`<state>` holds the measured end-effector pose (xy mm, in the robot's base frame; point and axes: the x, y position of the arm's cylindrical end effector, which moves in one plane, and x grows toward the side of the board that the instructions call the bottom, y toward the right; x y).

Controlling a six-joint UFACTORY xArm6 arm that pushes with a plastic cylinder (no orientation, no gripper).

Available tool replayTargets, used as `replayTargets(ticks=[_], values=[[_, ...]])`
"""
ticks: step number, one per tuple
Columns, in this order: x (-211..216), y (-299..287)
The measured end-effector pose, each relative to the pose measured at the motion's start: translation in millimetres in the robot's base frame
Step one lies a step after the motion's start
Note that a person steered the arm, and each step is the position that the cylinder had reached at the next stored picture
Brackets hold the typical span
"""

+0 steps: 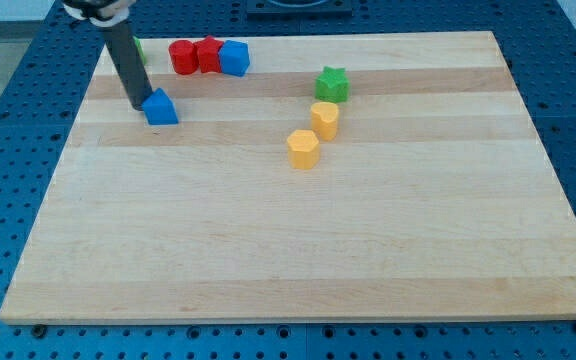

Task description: Slide the green circle up a bit

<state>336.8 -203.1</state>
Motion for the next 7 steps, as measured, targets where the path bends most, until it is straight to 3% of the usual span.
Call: replayTargets(ticks=[3, 7], values=[[-4, 0], [-70, -57]])
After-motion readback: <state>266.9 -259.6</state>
